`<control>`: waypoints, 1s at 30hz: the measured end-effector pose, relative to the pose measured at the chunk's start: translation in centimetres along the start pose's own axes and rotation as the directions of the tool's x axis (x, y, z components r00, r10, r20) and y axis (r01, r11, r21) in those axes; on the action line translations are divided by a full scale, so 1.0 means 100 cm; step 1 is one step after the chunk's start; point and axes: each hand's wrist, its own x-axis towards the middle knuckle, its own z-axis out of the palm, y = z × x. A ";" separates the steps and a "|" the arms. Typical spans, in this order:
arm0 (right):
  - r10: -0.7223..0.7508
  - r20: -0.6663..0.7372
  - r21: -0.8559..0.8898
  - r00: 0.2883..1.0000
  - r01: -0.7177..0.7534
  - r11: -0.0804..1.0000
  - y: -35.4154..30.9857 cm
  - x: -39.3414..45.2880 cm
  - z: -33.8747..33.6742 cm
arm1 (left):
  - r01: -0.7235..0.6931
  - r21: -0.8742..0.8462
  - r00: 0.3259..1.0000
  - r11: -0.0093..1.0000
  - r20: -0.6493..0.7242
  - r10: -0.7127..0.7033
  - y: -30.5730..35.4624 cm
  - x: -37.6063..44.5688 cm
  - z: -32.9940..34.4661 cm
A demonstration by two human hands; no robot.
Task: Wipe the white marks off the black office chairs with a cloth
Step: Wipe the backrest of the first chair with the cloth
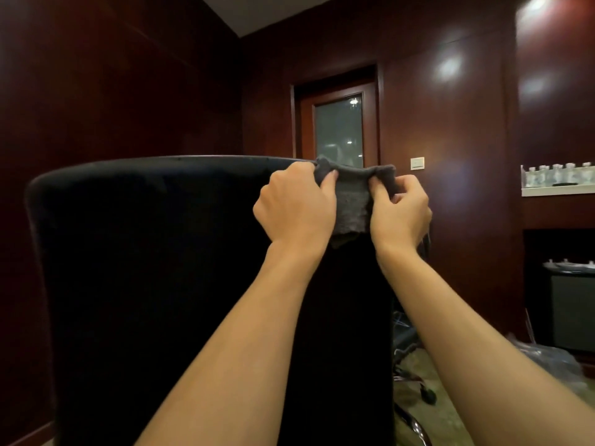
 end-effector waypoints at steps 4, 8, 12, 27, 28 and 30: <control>-0.119 0.044 -0.025 0.992 0.120 0.992 -0.039 -0.031 0.026 | 0.069 0.042 0.996 0.997 -0.061 -0.067 -0.034 0.010 -0.037; -0.347 0.143 -0.073 0.927 0.359 0.930 -0.092 -0.074 0.070 | 0.191 0.125 0.964 0.974 -0.208 -0.163 -0.090 0.027 -0.101; -0.560 0.299 -0.117 0.773 0.612 0.782 -0.114 -0.111 0.097 | 0.253 0.080 0.946 0.964 -0.229 -0.229 -0.135 0.025 -0.131; -0.430 0.170 -0.191 0.887 0.458 0.868 -0.096 -0.083 0.072 | 0.131 0.108 0.982 0.985 -0.151 -0.114 -0.099 0.020 -0.103; -0.457 0.198 -0.193 0.867 0.491 0.849 -0.109 -0.094 0.082 | 0.155 0.125 0.972 0.980 -0.199 -0.128 -0.113 0.025 -0.117; -0.510 0.295 -0.223 0.808 0.577 0.785 -0.132 -0.117 0.102 | 0.197 0.130 0.952 0.972 -0.262 -0.158 -0.146 0.032 -0.144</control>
